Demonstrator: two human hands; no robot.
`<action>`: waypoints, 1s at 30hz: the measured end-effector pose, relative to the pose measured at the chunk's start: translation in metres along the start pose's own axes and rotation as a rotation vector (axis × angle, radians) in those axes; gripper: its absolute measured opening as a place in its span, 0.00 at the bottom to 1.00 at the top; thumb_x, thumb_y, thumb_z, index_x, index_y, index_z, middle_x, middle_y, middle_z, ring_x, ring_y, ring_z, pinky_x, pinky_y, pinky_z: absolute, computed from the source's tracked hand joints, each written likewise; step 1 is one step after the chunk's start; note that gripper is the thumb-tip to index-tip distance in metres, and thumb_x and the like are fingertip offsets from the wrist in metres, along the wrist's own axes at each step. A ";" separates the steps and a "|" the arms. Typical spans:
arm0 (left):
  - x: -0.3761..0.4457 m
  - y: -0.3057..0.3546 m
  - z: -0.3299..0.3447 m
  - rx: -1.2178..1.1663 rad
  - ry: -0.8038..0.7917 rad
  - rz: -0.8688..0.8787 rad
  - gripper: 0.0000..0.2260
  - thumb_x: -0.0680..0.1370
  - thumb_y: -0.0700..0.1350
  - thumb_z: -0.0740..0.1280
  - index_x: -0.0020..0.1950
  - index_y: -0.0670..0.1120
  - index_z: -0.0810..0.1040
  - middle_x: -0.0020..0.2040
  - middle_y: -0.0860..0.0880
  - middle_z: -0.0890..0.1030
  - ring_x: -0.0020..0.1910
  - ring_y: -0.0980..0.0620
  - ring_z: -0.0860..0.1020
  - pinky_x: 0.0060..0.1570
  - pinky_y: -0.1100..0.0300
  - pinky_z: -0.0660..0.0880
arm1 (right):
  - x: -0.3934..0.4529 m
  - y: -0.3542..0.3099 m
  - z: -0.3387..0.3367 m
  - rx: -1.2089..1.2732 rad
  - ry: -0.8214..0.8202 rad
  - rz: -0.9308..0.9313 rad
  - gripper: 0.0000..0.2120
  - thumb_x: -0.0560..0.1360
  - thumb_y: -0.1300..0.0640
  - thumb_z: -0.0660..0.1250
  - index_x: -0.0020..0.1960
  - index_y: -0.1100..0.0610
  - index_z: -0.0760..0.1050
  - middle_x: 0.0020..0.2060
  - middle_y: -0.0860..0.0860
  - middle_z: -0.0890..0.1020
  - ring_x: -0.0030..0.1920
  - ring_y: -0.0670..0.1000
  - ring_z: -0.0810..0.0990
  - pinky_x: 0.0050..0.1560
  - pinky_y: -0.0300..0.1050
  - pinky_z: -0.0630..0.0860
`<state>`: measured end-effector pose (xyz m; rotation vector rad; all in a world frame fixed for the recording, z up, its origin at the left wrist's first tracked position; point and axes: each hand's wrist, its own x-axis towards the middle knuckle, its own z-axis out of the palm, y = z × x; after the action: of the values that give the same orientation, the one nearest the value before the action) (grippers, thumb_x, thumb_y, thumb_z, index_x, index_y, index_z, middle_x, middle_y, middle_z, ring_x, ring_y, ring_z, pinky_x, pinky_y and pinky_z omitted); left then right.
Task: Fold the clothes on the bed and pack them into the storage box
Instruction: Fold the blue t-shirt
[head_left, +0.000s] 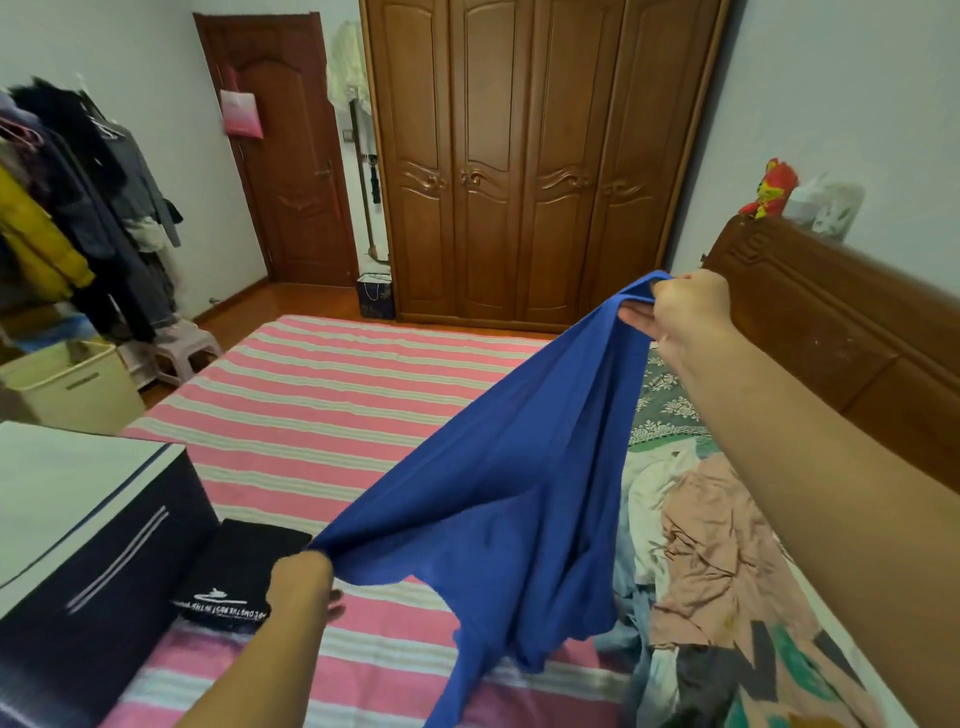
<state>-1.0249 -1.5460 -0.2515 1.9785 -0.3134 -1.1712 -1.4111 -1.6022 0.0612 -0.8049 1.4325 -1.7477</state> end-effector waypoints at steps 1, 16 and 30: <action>-0.010 0.009 0.001 -0.216 -0.056 -0.059 0.11 0.79 0.39 0.63 0.60 0.42 0.73 0.53 0.36 0.78 0.43 0.36 0.79 0.52 0.38 0.78 | 0.005 0.004 -0.003 -0.005 0.023 0.012 0.12 0.81 0.71 0.54 0.47 0.56 0.68 0.51 0.59 0.77 0.46 0.58 0.84 0.34 0.43 0.82; 0.004 0.066 -0.010 -0.006 -0.272 0.343 0.11 0.81 0.29 0.57 0.51 0.40 0.76 0.35 0.40 0.76 0.25 0.51 0.75 0.26 0.63 0.74 | 0.045 0.128 -0.123 -0.400 0.164 0.307 0.16 0.81 0.70 0.51 0.45 0.56 0.72 0.55 0.61 0.75 0.46 0.65 0.78 0.28 0.52 0.79; -0.002 -0.236 -0.122 0.119 -0.156 -0.365 0.14 0.83 0.35 0.52 0.42 0.38 0.72 0.36 0.42 0.75 0.30 0.43 0.74 0.25 0.58 0.75 | -0.242 0.375 -0.311 -0.350 0.288 1.293 0.20 0.80 0.77 0.49 0.69 0.70 0.68 0.18 0.59 0.76 0.29 0.67 0.77 0.11 0.48 0.69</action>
<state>-0.9668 -1.3293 -0.3933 2.1094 -0.1029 -1.5738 -1.4837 -1.2781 -0.3699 0.2863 1.8266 -0.6141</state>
